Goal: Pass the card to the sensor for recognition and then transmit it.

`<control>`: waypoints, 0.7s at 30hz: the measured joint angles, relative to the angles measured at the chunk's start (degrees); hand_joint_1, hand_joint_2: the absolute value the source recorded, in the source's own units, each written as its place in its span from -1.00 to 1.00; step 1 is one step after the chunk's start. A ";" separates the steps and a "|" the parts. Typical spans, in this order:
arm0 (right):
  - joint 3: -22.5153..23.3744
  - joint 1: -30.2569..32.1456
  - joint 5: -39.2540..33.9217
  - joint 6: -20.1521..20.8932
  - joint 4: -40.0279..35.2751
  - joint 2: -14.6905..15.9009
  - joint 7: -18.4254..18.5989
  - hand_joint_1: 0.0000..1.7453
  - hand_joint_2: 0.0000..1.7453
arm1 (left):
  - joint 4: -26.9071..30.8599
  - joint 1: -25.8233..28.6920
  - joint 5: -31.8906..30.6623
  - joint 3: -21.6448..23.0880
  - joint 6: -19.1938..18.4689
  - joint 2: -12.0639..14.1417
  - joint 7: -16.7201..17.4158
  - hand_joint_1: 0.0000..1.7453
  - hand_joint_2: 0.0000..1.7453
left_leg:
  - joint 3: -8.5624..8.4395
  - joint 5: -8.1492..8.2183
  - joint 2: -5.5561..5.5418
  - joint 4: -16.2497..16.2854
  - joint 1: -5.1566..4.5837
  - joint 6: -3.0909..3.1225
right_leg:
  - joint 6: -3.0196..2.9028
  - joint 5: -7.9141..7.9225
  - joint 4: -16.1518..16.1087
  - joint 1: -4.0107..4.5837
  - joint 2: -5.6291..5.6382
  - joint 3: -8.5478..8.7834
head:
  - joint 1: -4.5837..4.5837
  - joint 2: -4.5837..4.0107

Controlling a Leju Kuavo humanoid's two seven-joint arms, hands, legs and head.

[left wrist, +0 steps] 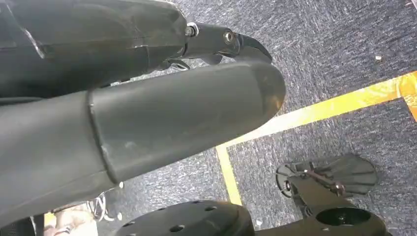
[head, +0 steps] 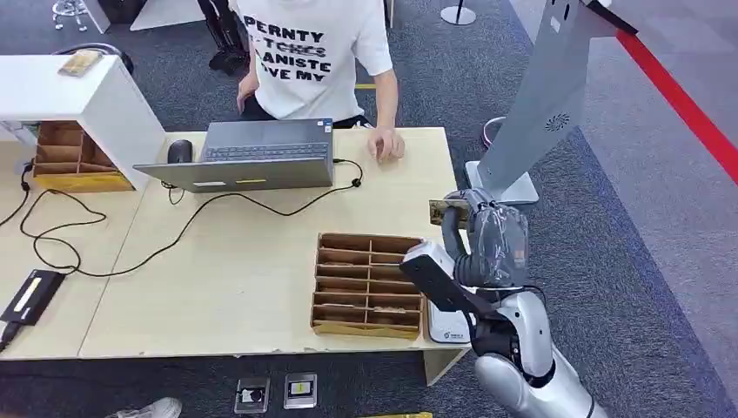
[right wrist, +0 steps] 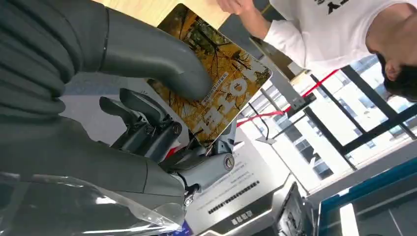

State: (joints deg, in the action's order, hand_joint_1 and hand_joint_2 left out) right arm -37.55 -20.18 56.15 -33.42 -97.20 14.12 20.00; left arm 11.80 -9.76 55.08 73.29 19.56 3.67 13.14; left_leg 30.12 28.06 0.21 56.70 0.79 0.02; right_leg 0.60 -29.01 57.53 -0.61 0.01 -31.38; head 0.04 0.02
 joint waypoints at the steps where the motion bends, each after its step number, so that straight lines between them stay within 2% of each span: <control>1: 0.13 0.10 0.00 0.02 -0.26 0.09 0.02 1.00 1.00 | 0.00 0.00 0.00 0.00 0.00 0.00 -0.02 -1.00 -1.00 | 0.00 0.00 0.00 0.00 0.00 0.00 | 0.00 0.00 0.00 0.00 0.00 0.00 | 0.00 0.00; 13: 1.44 0.45 -1.83 2.73 -1.27 1.40 1.46 1.00 1.00 | 0.00 0.14 0.57 -0.04 0.17 0.00 -0.72 -1.00 -1.00 | 0.00 0.00 -0.01 0.00 0.00 0.00 | 0.00 0.00 0.00 0.00 -0.01 0.00 | 0.00 0.00; 17: 2.40 0.51 -4.33 5.77 -1.27 2.36 2.51 1.00 1.00 | 0.00 0.14 0.57 -0.07 0.09 0.00 -0.72 -1.00 -1.00 | 0.01 0.00 -0.01 0.00 0.00 0.00 | 0.00 0.00 0.00 0.00 -0.01 0.00 | 0.02 0.00; 21: 2.58 0.47 -6.73 10.52 -1.24 3.85 4.22 1.00 1.00 | -0.02 0.16 0.63 -0.07 0.09 0.00 -0.74 -1.00 -1.00 | 0.02 0.00 -0.01 0.00 -0.01 0.00 | 0.00 0.00 0.00 -0.01 -0.01 0.00 | -0.02 0.00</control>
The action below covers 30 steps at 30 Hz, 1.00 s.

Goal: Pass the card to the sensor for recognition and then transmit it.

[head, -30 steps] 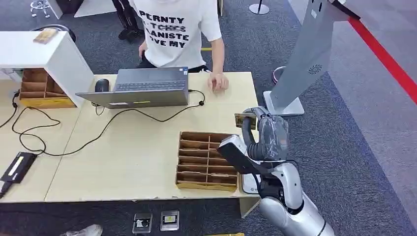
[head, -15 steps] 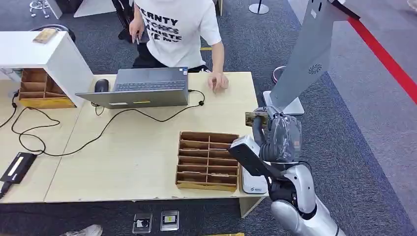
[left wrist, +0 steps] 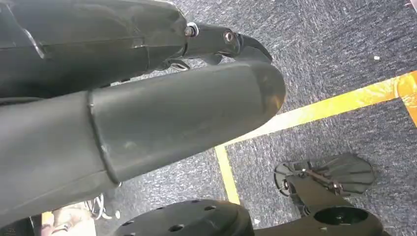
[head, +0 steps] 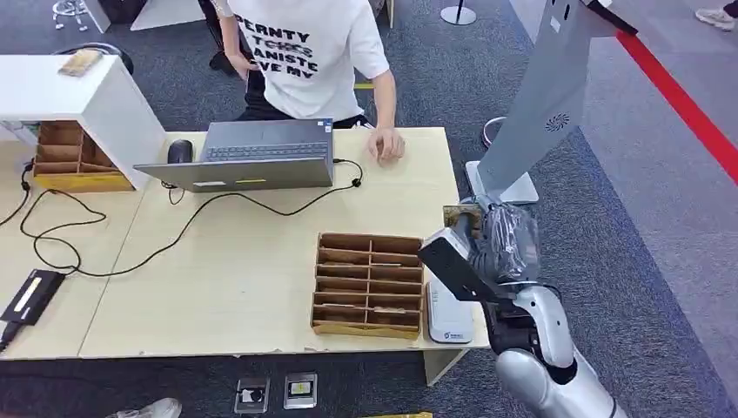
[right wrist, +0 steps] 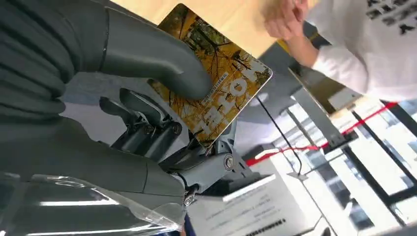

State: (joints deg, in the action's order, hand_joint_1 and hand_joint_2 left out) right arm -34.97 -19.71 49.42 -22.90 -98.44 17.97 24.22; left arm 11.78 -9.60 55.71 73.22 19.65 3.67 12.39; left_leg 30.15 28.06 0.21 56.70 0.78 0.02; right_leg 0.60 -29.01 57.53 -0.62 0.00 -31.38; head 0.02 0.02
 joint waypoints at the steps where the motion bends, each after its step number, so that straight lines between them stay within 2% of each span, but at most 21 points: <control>1: 0.04 -0.02 -0.48 1.18 0.00 0.46 0.50 1.00 1.00 | 0.00 0.02 0.15 0.00 0.00 0.00 -0.11 -1.00 -1.00 | 0.00 0.00 0.00 0.00 0.00 0.00 | 0.00 0.00 0.00 0.00 0.00 0.00 | 0.04 0.00; 18: 0.57 -1.15 -5.05 13.00 0.04 6.08 5.66 1.00 1.00 | -0.02 0.83 0.90 -0.02 0.11 0.02 -0.83 -1.00 -1.00 | 0.01 0.00 -0.02 0.00 0.00 0.00 | 0.00 0.00 0.00 0.00 -0.02 0.00 | 0.02 0.00; 25: 0.41 -1.99 -7.45 16.43 0.02 7.54 7.12 1.00 1.00 | -0.02 0.97 0.81 -0.02 0.22 0.09 -1.07 -1.00 -1.00 | 0.01 0.00 -0.03 0.00 0.00 0.00 | 0.00 0.00 0.00 0.00 -0.02 0.01 | 0.02 0.00; 30: 0.09 -2.10 -8.13 17.24 -0.02 8.28 7.30 1.00 1.00 | -0.02 0.98 0.57 -0.04 0.18 0.11 -1.11 -1.00 -1.00 | 0.01 0.00 -0.03 0.00 0.00 0.00 | 0.00 0.00 0.00 0.00 -0.02 0.01 | 0.02 0.00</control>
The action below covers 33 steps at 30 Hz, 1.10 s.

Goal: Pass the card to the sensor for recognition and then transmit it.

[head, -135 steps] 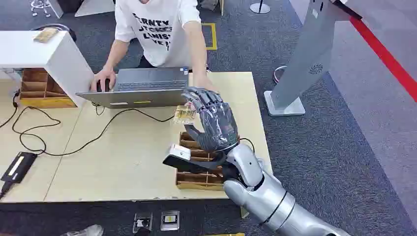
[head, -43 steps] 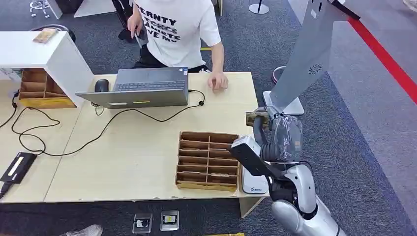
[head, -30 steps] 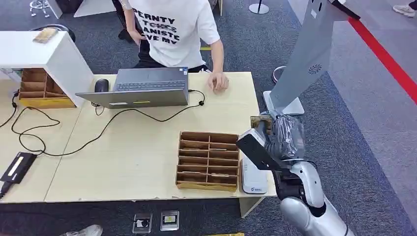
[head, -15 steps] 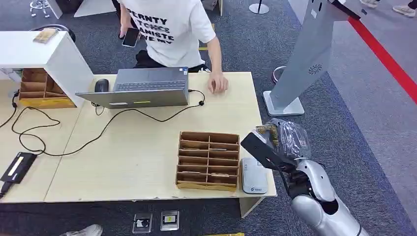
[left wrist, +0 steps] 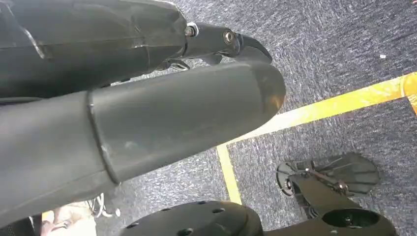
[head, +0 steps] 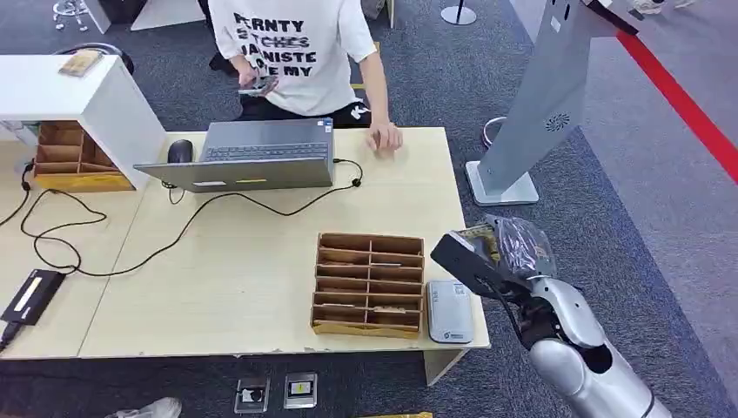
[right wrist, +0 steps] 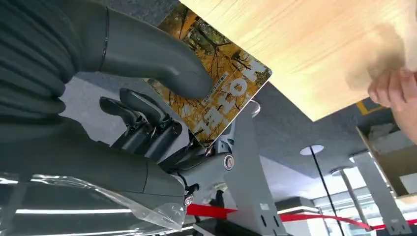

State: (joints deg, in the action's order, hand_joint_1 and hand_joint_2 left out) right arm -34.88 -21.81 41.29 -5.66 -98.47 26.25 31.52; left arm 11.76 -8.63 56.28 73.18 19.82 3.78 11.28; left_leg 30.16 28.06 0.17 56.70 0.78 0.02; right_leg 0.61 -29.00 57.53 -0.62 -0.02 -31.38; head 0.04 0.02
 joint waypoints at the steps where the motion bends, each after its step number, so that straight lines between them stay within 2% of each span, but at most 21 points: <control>1: -0.07 -0.04 -0.46 0.44 -0.02 0.11 0.13 1.00 1.00 | 0.00 0.00 -0.11 0.00 -0.07 0.00 0.00 -1.00 -1.00 | 0.00 0.00 0.00 0.00 0.00 0.00 | 0.00 0.00 0.00 0.00 0.00 0.00 | 0.00 0.00; 10: -0.33 -0.08 -9.38 5.18 -1.46 2.30 1.70 1.00 1.00 | 0.00 -0.08 -1.27 0.02 -0.46 0.02 0.02 -1.00 -1.00 | -0.01 0.00 0.00 0.00 0.00 0.00 | 0.00 0.00 0.00 0.00 0.00 0.00 | 0.02 0.02; 23: -1.40 0.08 -22.30 5.16 -2.21 4.02 -0.64 1.00 1.00 | 0.00 -0.40 -2.29 0.02 -0.87 0.00 0.57 -1.00 -1.00 | -0.01 0.00 0.00 0.00 0.00 0.00 | 0.00 0.00 0.00 0.00 0.00 0.00 | 0.00 0.00; 33: -3.54 0.07 -25.51 4.65 -1.14 4.02 -2.45 1.00 1.00 | 0.00 -0.46 -2.51 0.02 -0.81 0.00 0.74 -1.00 -1.00 | 0.00 0.00 0.00 0.00 0.00 0.00 | 0.00 0.00 0.00 0.00 0.00 0.00 | 0.00 0.00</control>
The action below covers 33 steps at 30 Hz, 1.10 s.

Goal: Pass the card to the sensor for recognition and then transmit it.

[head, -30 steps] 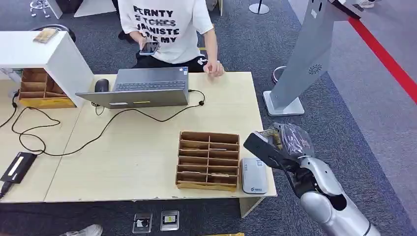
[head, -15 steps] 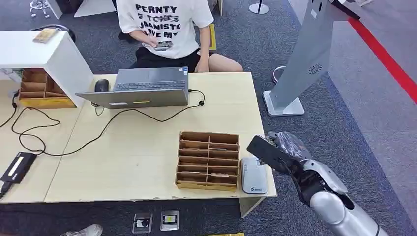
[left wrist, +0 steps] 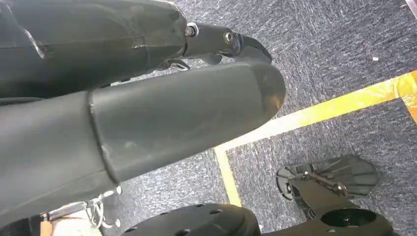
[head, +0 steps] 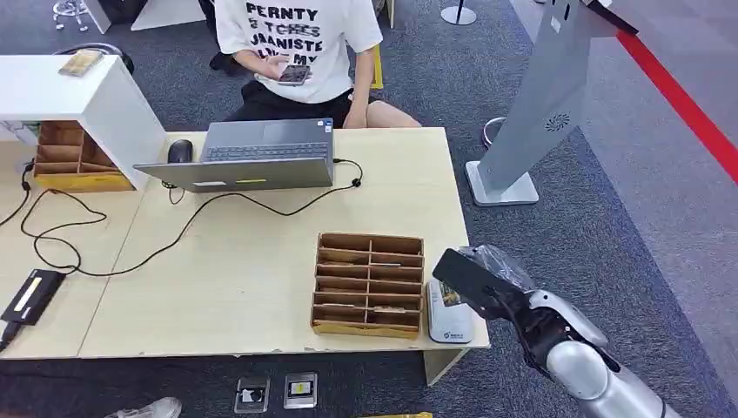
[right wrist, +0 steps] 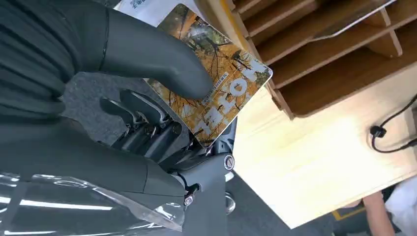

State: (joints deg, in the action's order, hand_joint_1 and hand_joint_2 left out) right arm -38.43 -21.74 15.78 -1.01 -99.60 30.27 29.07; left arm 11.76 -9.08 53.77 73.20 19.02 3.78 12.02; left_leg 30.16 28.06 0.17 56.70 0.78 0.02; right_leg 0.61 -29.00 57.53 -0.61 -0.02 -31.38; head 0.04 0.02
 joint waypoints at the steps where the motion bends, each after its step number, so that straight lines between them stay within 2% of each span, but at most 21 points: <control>1: -0.11 0.00 -0.11 -0.02 0.15 0.00 -0.09 1.00 1.00 | 0.00 0.00 0.02 -0.02 0.02 0.00 0.00 -1.00 -1.00 | 0.00 0.00 0.00 0.00 0.00 0.00 | 0.00 0.00 0.00 0.00 0.00 0.00 | 0.00 0.00; 12: -1.66 -1.14 -2.65 -0.72 5.62 -0.22 -3.06 1.00 1.00 | 0.00 0.10 0.68 -0.09 0.79 0.02 0.00 -1.00 -1.00 | 0.03 0.00 -0.07 0.00 0.00 0.00 | 0.00 0.00 0.00 0.00 -0.08 0.00 | 0.00 0.00; 33: -4.30 -1.43 -4.33 -0.98 14.36 -0.28 -2.95 1.00 1.00 | 0.02 0.10 0.02 -0.09 1.25 0.02 0.04 -1.00 -1.00 | 0.03 0.00 -0.07 0.00 0.00 0.00 | 0.00 0.00 0.00 0.00 -0.11 0.00 | 0.00 0.00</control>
State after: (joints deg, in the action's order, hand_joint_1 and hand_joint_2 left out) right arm -42.73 -23.17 11.45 -1.99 -85.24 29.99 26.12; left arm 11.78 -8.98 53.79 73.11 20.26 3.80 12.07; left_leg 30.19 28.06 0.10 56.70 0.78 0.02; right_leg 0.61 -29.00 57.53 -0.61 -0.14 -31.38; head 0.04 0.02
